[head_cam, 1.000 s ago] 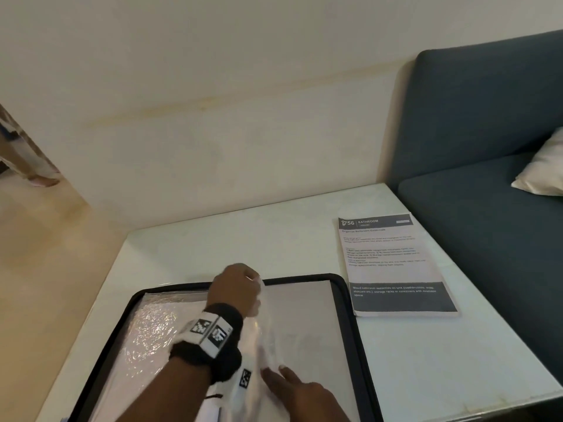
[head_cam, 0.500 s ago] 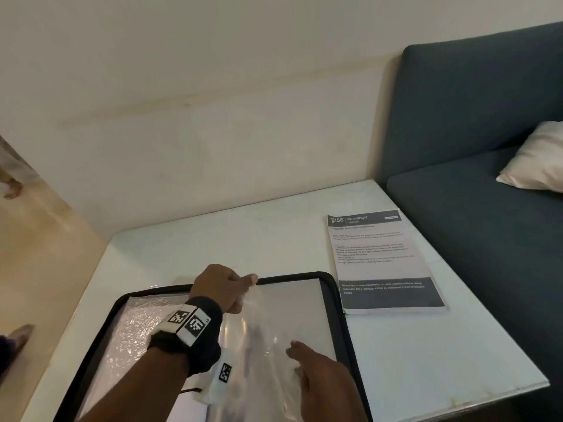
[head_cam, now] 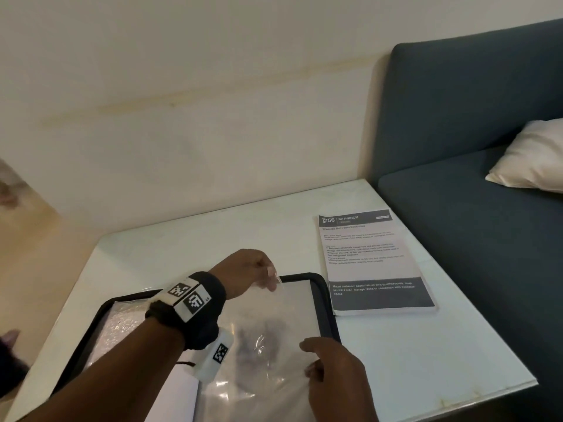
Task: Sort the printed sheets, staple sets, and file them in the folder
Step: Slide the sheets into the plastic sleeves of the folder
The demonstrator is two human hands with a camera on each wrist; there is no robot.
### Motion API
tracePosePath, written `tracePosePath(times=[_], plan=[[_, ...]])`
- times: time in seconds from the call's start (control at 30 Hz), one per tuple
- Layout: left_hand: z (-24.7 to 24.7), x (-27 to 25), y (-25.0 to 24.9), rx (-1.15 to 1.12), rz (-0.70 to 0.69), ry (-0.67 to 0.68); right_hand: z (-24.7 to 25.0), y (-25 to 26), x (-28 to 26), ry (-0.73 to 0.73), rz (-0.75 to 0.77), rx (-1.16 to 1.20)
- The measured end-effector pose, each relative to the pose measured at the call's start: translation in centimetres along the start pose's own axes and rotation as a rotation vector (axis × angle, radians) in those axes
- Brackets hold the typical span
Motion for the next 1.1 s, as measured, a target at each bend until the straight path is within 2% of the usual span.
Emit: tracePosePath(times=[0.07, 0.13, 0.2, 0.27, 0.33, 0.37, 0.47, 0.5, 0.57, 0.7, 0.8, 0.9, 1.03, 1.1], plan=[[-0.8, 1.0, 0.3, -0.067, 0.035, 0.015, -0.2, 0.2, 0.2, 0.028, 0.031, -0.032], [-1.4, 1.9, 1.0, 0.005, 0.065, -0.017, 0.0, 0.1, 0.3, 0.026, 0.007, -0.024], [-1.5, 2.9, 1.6, 0.02, 0.077, -0.124, 0.2, 0.0, 0.3, 0.05, -0.004, -0.084], [-1.4, 3.8, 2.7, -0.083, 0.127, -0.235, 0.3, -0.8, 0.6, 0.096, -0.024, -0.125], [-2.1, 4.6, 3.7, -0.196, 0.18, -0.266, 0.4, -1.0, 0.6, 0.15, -0.058, -0.157], [-2.5, 4.9, 3.7, -0.127, 0.195, -0.259, 0.6, -1.0, 0.6, 0.159, -0.062, -0.18], [-3.0, 5.2, 2.2, 0.615, 0.177, -0.258, 1.5, -1.1, 0.5, 0.128, -0.079, -0.254], [-3.5, 5.3, 1.3, 0.751, 0.121, -0.273, 2.4, -1.0, 0.7, 0.084, -0.105, -0.227], [-5.3, 5.8, -0.3, 0.795, 0.006, -0.265, 4.9, -1.4, 1.0, -0.046, -0.146, -0.167], [-11.1, 7.2, -1.8, 0.865, -0.197, -0.135, 9.6, -4.1, 1.2, -0.26, -0.24, -0.059], [-14.8, 8.2, -2.0, 0.9, -0.242, -0.022, 12.0, -6.8, 1.7, -0.357, -0.311, 0.014], [-15.8, 9.9, -1.6, 0.87, -0.163, 0.05, 13.3, -9.9, 2.8, -0.44, -0.397, 0.029], [-13.4, 13.2, -0.1, 0.685, 0.091, -0.018, 15.5, -11.7, 5.9, -0.533, -0.385, -0.047], [-12.1, 14.6, 0.9, 0.632, 0.176, -0.058, 15.6, -12.4, 7.7, -0.492, -0.362, -0.123]])
Point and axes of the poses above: each hand's wrist, its own x-axis towards the middle knuckle, its own z-axis out of the back of the hand, y = z × x, the point moved 6 cm from there along x, towards the middle knuckle, and after that the axes turned 5 degrees about -z, right-handed, at the moved point
